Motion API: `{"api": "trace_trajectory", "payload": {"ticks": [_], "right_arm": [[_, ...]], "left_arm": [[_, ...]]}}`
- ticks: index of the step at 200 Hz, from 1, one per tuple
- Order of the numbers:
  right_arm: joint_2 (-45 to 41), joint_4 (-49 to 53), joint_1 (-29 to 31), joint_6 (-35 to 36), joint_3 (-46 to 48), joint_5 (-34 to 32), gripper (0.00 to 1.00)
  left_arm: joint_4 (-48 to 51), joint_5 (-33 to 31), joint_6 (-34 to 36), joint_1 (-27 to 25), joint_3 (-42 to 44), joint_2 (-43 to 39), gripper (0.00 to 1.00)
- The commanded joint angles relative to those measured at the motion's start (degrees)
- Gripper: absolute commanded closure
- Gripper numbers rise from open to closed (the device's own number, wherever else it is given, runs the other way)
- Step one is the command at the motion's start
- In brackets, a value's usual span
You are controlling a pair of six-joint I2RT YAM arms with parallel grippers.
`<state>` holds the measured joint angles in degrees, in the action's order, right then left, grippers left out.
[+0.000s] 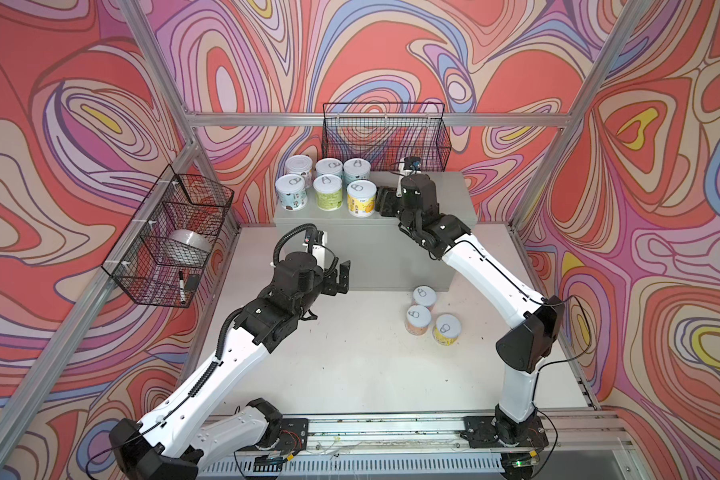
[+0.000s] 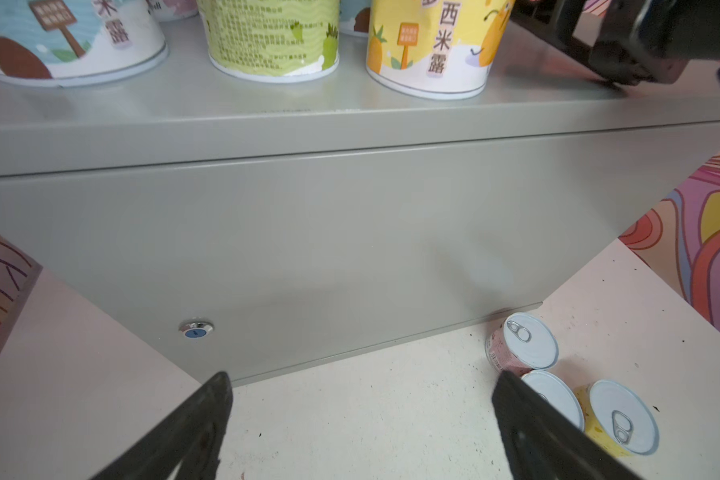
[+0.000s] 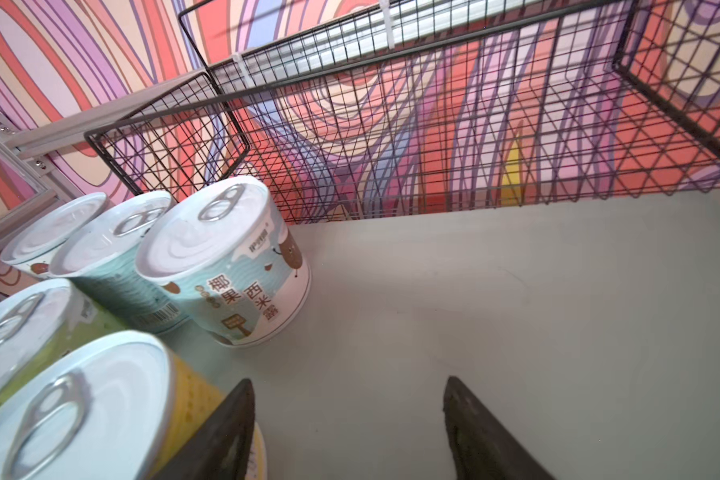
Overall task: Place and organize the canned foods onto the counter
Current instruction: 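Grasp the placed yellow can with the right gripper while the left draws back, then slide the yellow can with the right gripper toward the grouped cans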
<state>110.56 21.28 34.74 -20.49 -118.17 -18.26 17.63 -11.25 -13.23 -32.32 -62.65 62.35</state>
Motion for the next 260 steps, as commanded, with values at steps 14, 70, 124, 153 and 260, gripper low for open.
{"api": "trace_trajectory", "payload": {"ticks": [14,70,124,153,260], "right_arm": [[2.3,4.3,0.6,-3.1,1.3,-1.8,0.26],[-3.2,3.4,0.4,-2.2,6.9,-3.4,0.25],[-8.1,2.4,0.2,-1.7,12.3,0.6,0.26],[-11.3,0.7,0.4,-1.6,15.6,4.1,0.27],[-11.6,-3.7,4.4,3.9,14.8,9.2,0.29]], "left_arm": [[-4.4,3.5,-4.2,2.3,-2.4,4.8,0.0],[-9.2,4.4,-9.2,2.4,-6.1,9.9,0.0],[-8.6,2.9,-10.5,2.4,-6.1,8.2,0.0],[-7.4,1.1,-9.6,2.4,-5.7,6.4,0.0],[-5.2,-2.4,-8.5,2.4,-0.7,-0.4,0.0]]}}
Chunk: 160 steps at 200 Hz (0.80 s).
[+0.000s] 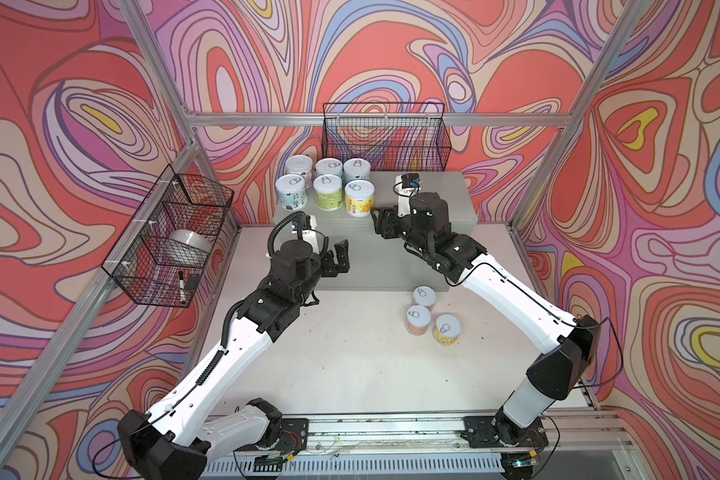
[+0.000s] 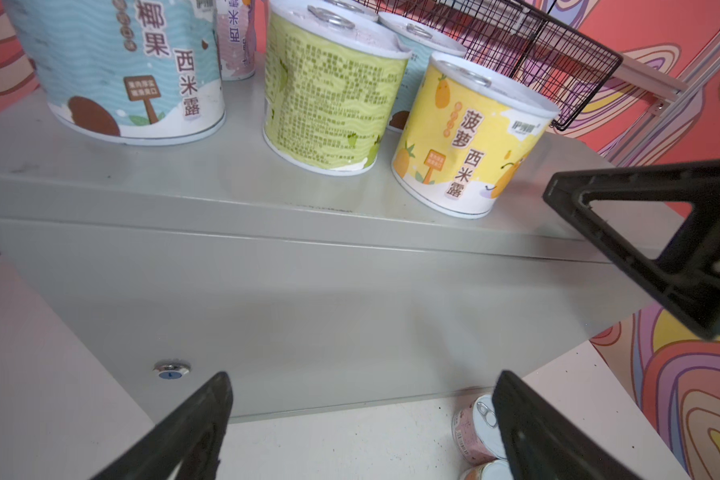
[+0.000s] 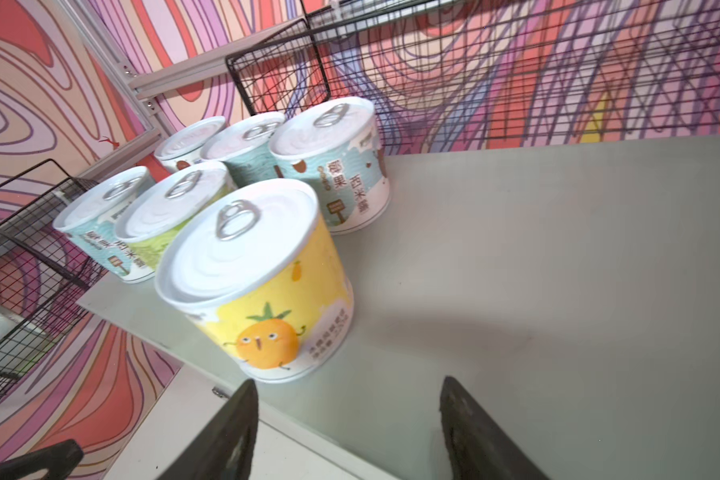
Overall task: Place and organize the canned foods onto the counter
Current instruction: 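Slide the yellow can with the right gripper toward the grouped cans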
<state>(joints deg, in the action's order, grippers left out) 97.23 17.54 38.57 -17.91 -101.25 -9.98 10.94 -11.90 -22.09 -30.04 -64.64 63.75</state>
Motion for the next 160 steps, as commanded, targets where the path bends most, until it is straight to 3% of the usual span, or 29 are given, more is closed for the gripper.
{"api": "trace_trajectory", "payload": {"ticks": [1,122,160], "right_arm": [[1.8,0.1,0.6,1.4,-2.1,0.9,0.29],[11.2,2.9,0.7,0.6,-14.0,-2.0,0.29],[4.9,3.3,1.1,1.4,-9.8,-2.4,0.29]], "left_arm": [[1.6,-1.8,0.4,0.1,1.4,-1.9,0.0],[3.8,-3.8,1.9,2.0,5.3,-7.8,0.0],[2.2,3.9,3.5,2.0,7.1,-7.4,0.0]]}}
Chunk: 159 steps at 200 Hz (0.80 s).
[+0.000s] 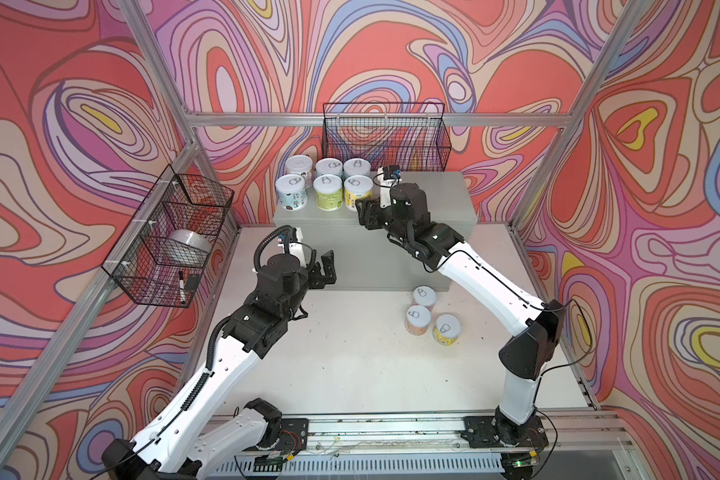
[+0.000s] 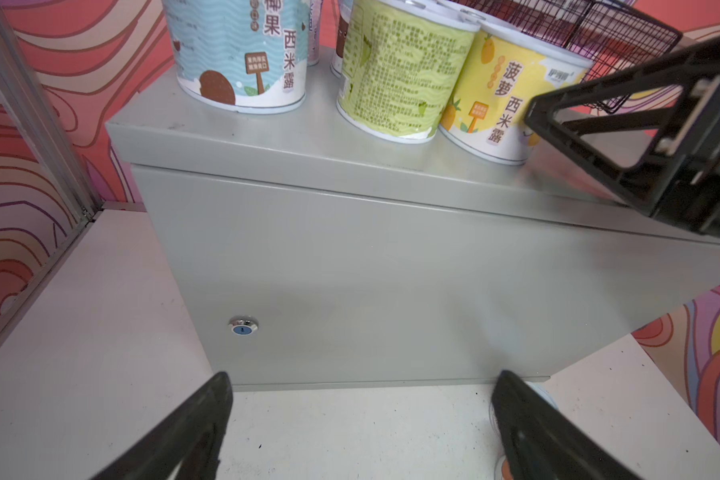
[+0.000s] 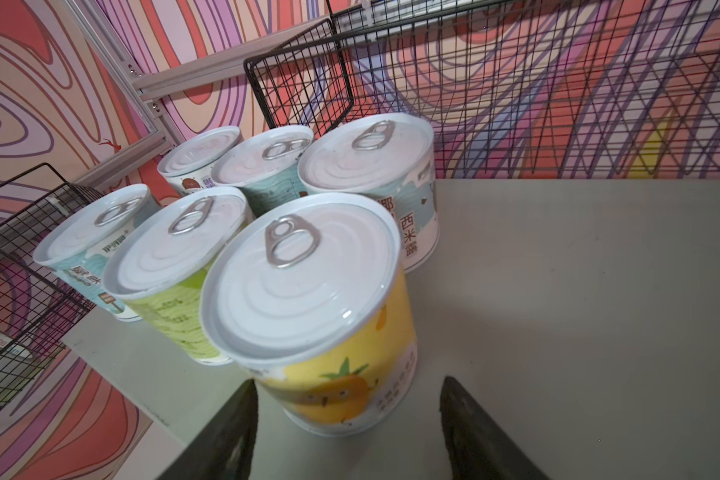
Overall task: Place and organize the canned foods onto the counter
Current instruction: 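Slide the yellow can with the right gripper toward the grouped cans, then open the right gripper and move both grippers down toward the table cans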
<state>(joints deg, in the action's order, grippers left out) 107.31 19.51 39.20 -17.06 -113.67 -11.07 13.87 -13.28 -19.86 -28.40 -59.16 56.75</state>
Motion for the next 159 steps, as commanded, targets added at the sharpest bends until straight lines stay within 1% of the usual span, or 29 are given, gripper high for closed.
{"api": "trace_trajectory", "payload": {"ticks": [1,20,44,64,90,114,137,159], "right_arm": [[-5.3,1.4,0.5,0.6,2.8,-1.4,0.29],[-11.8,3.7,1.7,2.8,7.5,-4.3,0.26],[-19.5,9.5,3.9,4.7,14.1,-11.0,0.21],[-26.5,14.8,5.3,3.5,21.8,-16.3,0.18],[-36.0,20.8,5.6,-1.7,34.4,-20.4,0.12],[-43.8,26.1,6.4,-8.6,44.7,-22.0,0.07],[-49.9,31.4,9.1,-15.1,52.0,-24.5,0.03],[-53.7,38.7,12.4,-22.5,56.3,-28.1,0.02]], "left_arm": [[-0.8,5.4,1.3,0.4,1.7,-0.4,0.0],[-3.6,9.2,0.0,0.3,4.7,-1.2,0.0],[-8.2,13.4,-1.7,0.0,9.5,-2.5,0.0],[-13.7,13.5,-2.8,-1.7,14.4,-3.3,0.0],[-23.6,12.2,-1.5,-6.1,20.8,-3.0,0.0],[-26.8,10.3,-0.8,-10.3,22.3,-0.9,0.0],[-29.4,10.2,-2.2,-11.7,23.9,0.7,0.0],[-34.2,10.7,-3.2,-11.9,26.9,1.0,0.0]]}}
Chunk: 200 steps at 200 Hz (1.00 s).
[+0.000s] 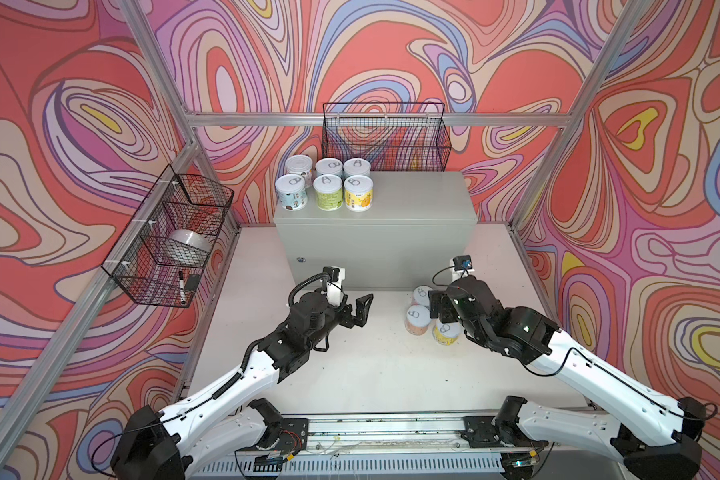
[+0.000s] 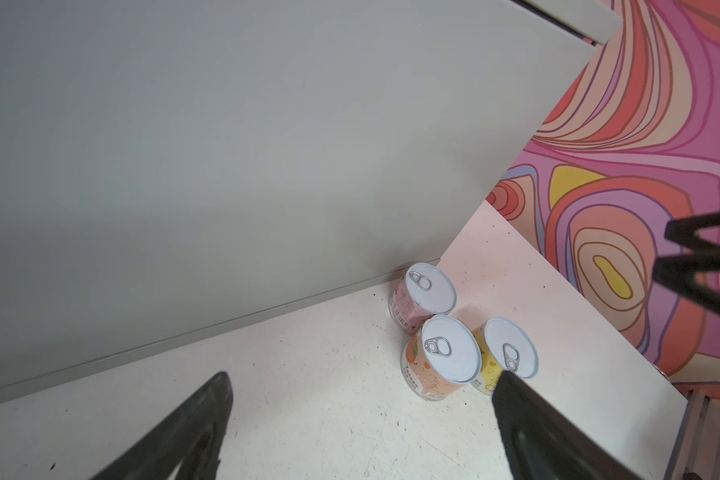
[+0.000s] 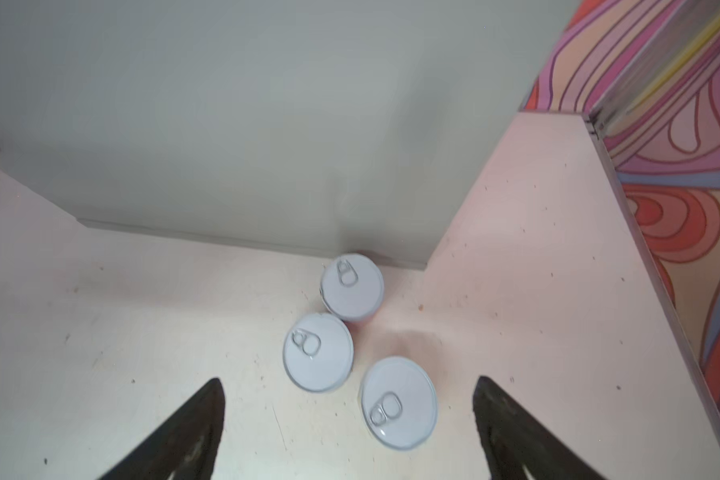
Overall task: Place and organize the canned foods onto the counter
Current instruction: 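Open the right gripper and move both grippers down toward the table cans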
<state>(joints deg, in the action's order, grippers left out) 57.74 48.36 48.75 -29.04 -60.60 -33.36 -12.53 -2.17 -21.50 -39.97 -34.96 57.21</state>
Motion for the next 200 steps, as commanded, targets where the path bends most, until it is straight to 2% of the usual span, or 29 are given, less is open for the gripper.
{"api": "trace_trajectory", "payload": {"ticks": [1,34,51,69,86,107,133,160,200], "right_arm": [[-4.2,10.1,3.0,-11.0,3.4,-5.9,0.02],[-6.0,10.1,7.7,-21.5,11.0,-4.8,0.02],[-2.6,8.2,12.1,-27.5,13.9,-6.0,0.02],[3.0,9.7,17.3,-36.3,14.9,-10.3,0.02],[6.6,8.6,17.9,-41.5,16.7,-11.2,0.02],[7.0,8.5,18.1,-47.8,20.0,-13.9,0.02],[6.5,6.6,18.1,-50.2,23.6,-16.4,0.02],[7.1,-5.1,18.1,-46.4,28.4,-17.7,0.02],[8.8,-15.5,17.9,-43.8,32.7,-19.3,0.02]], "left_arm": [[-7.9,-0.4,-1.6,-0.4,2.8,0.6,0.0],[-9.9,-0.8,-1.8,-0.4,3.4,2.3,0.0],[-10.8,-0.4,-1.8,-0.4,3.3,2.8,0.0],[-10.8,0.0,-1.7,-0.5,3.0,2.8,0.0],[-10.1,-0.4,-1.1,-0.5,3.0,2.7,0.0],[-10.4,-0.6,-0.5,-0.4,3.6,2.3,0.0],[-12.2,-0.6,-0.4,-0.5,4.9,1.9,0.0],[-14.7,-1.0,-0.4,-0.5,8.6,2.0,0.0],[-19.1,-2.9,-0.9,-0.4,12.1,2.6,0.0]]}}
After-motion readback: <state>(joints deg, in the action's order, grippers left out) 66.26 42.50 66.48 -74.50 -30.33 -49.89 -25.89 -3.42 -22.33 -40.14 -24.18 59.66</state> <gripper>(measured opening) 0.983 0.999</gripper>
